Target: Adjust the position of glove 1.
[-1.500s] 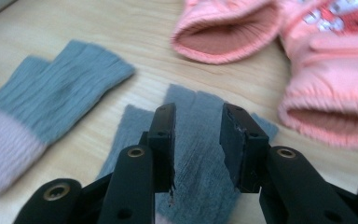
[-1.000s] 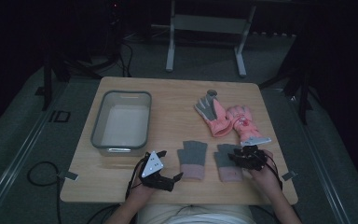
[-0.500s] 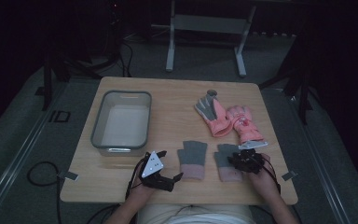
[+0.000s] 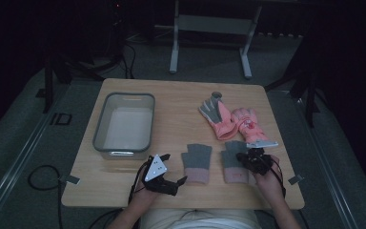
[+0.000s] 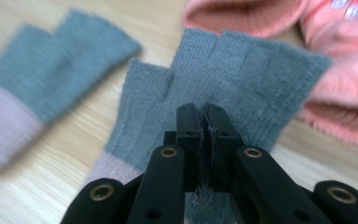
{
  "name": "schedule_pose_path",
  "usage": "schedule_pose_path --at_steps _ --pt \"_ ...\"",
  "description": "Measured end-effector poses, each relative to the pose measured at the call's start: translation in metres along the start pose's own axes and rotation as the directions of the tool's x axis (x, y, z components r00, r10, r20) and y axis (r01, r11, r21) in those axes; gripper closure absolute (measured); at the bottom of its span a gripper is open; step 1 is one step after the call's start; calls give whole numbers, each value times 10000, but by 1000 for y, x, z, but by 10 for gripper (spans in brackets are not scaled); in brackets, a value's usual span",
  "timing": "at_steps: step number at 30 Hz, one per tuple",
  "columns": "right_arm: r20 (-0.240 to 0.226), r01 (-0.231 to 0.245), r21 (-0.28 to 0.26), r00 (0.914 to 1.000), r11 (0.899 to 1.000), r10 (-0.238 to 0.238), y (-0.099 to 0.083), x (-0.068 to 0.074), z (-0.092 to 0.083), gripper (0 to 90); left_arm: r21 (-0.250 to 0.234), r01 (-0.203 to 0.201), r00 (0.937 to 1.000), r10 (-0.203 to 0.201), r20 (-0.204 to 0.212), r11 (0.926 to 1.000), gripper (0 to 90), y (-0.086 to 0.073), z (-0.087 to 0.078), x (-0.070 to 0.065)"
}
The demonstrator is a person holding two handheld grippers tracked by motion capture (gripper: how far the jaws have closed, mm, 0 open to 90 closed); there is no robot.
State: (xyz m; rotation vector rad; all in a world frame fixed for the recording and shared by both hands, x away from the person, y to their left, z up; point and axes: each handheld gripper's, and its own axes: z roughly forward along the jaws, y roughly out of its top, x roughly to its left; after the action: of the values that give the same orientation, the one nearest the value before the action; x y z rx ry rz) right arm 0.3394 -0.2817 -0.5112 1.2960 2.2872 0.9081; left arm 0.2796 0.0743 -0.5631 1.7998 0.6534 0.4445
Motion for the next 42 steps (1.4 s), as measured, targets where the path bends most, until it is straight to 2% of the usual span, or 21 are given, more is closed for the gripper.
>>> schedule_pose_path --at_steps 7,14,17,22,27,29,32,34,42 --pt "32 -288 -764 9996 9967 291 30 20 -24 857 5 -34 10000 34 -6 10000 0 0 0 0" --pt "-228 -617 -1435 9980 9877 591 64 43 -41 859 -19 -36 10000 36 -18 10000 0 0 0 0" --pt "-350 -718 -1619 9971 9842 670 73 54 -43 859 -37 -28 10000 28 -7 10000 0 0 0 0" --pt "-725 -810 -1663 9949 9827 697 79 77 -32 859 -18 -78 10000 78 -1 10000 0 0 0 0" --pt "-944 -547 -1256 9946 9906 430 77 95 -12 858 -13 -122 9999 123 20 9999 0 0 -1 0" --pt "-1072 -615 -1078 9930 9923 499 75 99 -2 858 -26 -105 9999 105 24 9999 0 0 -1 0" --pt "-979 -495 -826 9943 9954 414 70 102 9 858 -12 -126 9999 126 43 9999 0 0 -1 0" --pt "-1083 -673 -615 9923 9958 604 66 102 17 858 -10 -120 9999 120 45 9999 0 0 -1 0" --pt "-1276 -779 -64 9889 9969 765 53 106 38 858 -9 -89 9999 89 58 10000 0 0 -1 0"
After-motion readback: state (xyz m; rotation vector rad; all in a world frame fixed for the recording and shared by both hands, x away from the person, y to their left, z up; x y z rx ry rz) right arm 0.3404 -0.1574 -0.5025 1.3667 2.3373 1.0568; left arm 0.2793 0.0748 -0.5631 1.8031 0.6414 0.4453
